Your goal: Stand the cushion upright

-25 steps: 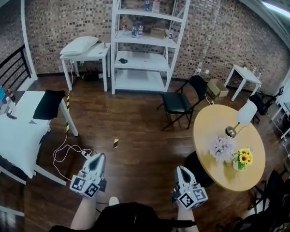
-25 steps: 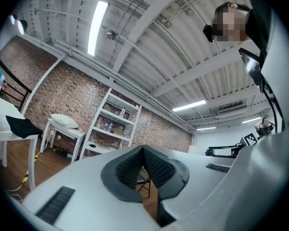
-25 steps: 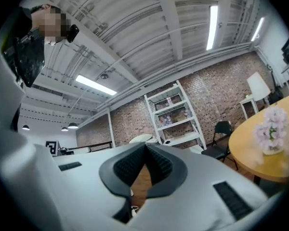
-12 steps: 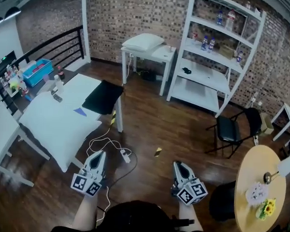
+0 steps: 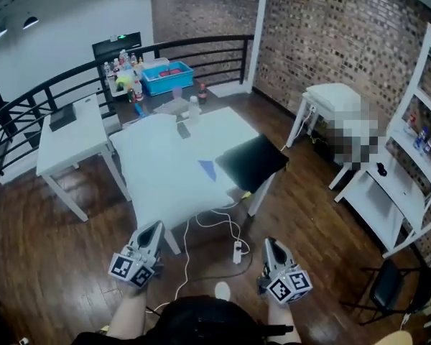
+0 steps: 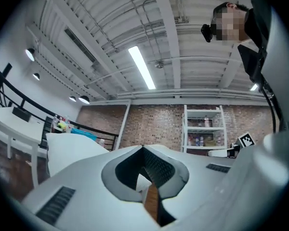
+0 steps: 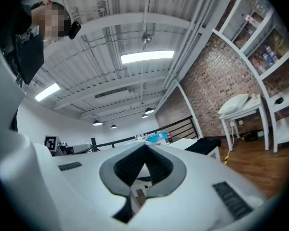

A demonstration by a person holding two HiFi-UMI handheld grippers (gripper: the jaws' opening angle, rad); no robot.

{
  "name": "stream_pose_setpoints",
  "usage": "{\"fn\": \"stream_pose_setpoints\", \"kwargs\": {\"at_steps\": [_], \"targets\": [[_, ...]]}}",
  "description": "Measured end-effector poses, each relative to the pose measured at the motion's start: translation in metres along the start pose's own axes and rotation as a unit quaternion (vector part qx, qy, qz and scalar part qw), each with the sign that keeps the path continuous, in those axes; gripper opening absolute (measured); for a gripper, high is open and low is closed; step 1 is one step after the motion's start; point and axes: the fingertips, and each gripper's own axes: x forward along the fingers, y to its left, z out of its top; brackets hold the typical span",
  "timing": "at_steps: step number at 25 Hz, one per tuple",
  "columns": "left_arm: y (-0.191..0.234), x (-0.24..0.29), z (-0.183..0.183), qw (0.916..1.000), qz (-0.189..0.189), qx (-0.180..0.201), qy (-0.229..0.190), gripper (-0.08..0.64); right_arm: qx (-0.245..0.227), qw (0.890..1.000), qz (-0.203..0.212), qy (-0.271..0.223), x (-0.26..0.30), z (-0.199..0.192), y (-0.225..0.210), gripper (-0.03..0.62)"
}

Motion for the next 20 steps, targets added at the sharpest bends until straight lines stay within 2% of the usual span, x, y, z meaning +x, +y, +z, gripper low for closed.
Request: {"fn": "stream_pose_setpoints", "kwargs": {"at_steps": [5, 10, 15, 20], "targets": [[0.016, 0.044, 0.012, 0.9977, 0.058, 0.033, -0.016, 0.000, 0.021, 0.997, 0.071, 0.000, 0.080, 0.023, -0.041, 0.000], [0.029, 0.071, 0.016, 0.9893, 0.121, 0.077, -0.028, 0.000, 0.032, 0.987, 0.155, 0.023, 0.160, 0.025, -0.062, 0.000], [0.046, 0.069, 0.012, 0.9799, 0.173, 0.099, -0.007, 0.000, 0.040, 0.978, 0.202, 0.046, 0.225, 0.017, -0.054, 0.000], [0.085, 0.040, 0.032, 0.9678, 0.229, 0.102, -0.025, 0.000, 0.052, 0.968, 0.234, 0.076, 0.282, -0.012, -0.022, 0.000]]}}
